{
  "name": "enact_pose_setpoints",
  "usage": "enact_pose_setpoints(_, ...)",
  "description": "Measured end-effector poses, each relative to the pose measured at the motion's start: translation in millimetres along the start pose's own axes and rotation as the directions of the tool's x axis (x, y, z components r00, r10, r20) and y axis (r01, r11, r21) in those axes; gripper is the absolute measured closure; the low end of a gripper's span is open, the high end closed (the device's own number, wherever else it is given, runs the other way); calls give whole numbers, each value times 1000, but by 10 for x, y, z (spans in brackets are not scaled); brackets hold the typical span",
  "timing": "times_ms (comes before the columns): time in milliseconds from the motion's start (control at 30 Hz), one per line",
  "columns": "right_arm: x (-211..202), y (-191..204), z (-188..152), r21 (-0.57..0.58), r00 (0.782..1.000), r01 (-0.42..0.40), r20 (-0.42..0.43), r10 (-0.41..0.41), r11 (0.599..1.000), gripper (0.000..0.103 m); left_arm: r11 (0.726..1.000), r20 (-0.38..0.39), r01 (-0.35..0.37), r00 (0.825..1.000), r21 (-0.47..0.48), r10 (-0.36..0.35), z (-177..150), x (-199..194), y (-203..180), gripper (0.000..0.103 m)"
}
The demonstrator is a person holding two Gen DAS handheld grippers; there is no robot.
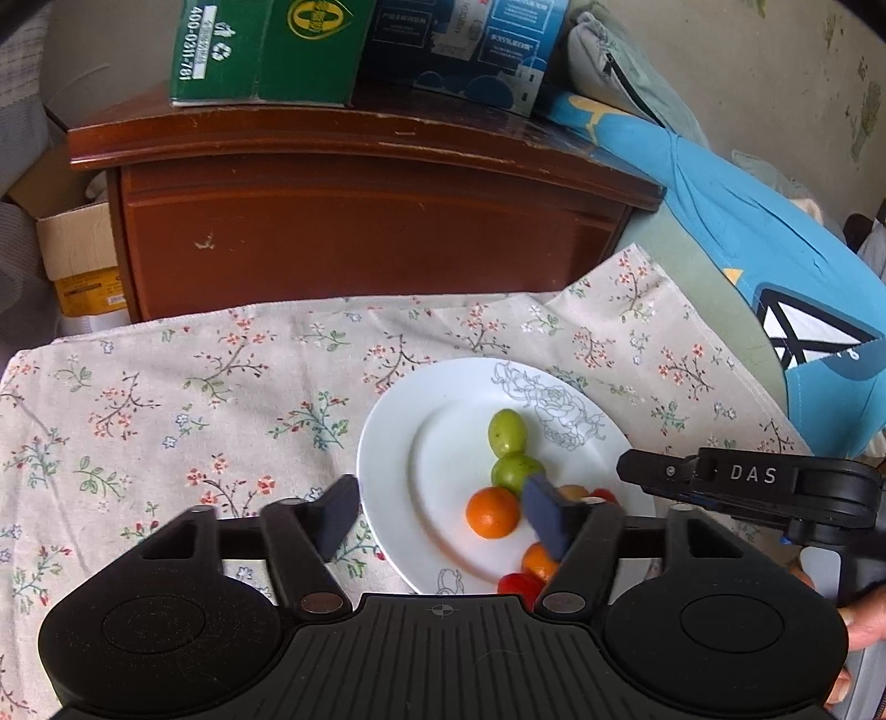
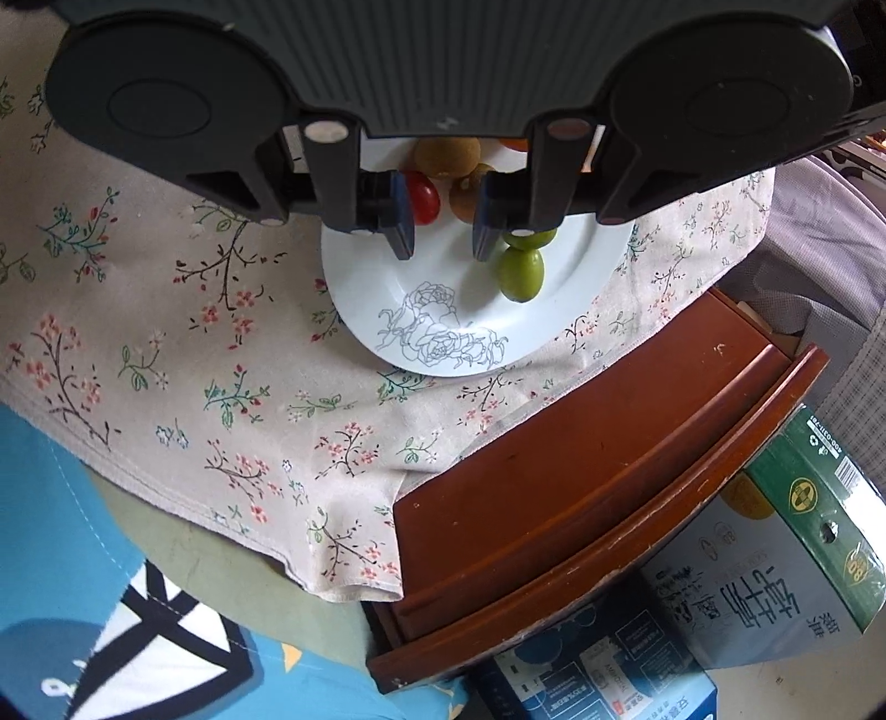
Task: Organize fruits
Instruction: 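Carry the tangerine and cherry tomato onto the plate and open both tools, then withdraw both open tools from the plate back to the fruit cluster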
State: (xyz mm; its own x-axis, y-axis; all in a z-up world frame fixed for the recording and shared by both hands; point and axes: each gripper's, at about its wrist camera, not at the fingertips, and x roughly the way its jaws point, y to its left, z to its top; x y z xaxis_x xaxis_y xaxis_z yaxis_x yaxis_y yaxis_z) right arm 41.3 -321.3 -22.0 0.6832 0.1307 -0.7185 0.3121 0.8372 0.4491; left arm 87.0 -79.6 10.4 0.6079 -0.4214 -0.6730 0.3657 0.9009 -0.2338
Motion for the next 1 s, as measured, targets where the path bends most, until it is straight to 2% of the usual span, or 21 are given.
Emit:
enact_pose_setpoints(167,-71,66,7,-3,1000,-21,20,21,1000,63,999,25,-19,999,-26,19,63,-112,18,6)
enact_pose_setpoints(300,-102,146,-9,-23,999,-38,22,39,999,57,998,38,-47,998,-31,48,108,-204,28,6)
enact_pose_setpoints(433,-154,241,-54,-68,999,-45,26,47,997,47,994,61,-108,992,1,108,116,-336,26,5)
enact_pose_setpoints(533,-220,311,-114,-107,998,-52,28,55,993,46,990,69,-141,988,1,141,113,-459,86,5)
enact_pose_setpoints(700,-337,398,-259,-156,997,-70,21,74,985,43,986,65,-158,985,-43,161,46,-663,253,5)
enact_pose_setpoints(1000,-481,483,-615,-167,996,-86,-16,85,982,43,962,39,-248,967,-111,254,-229,-927,492,5)
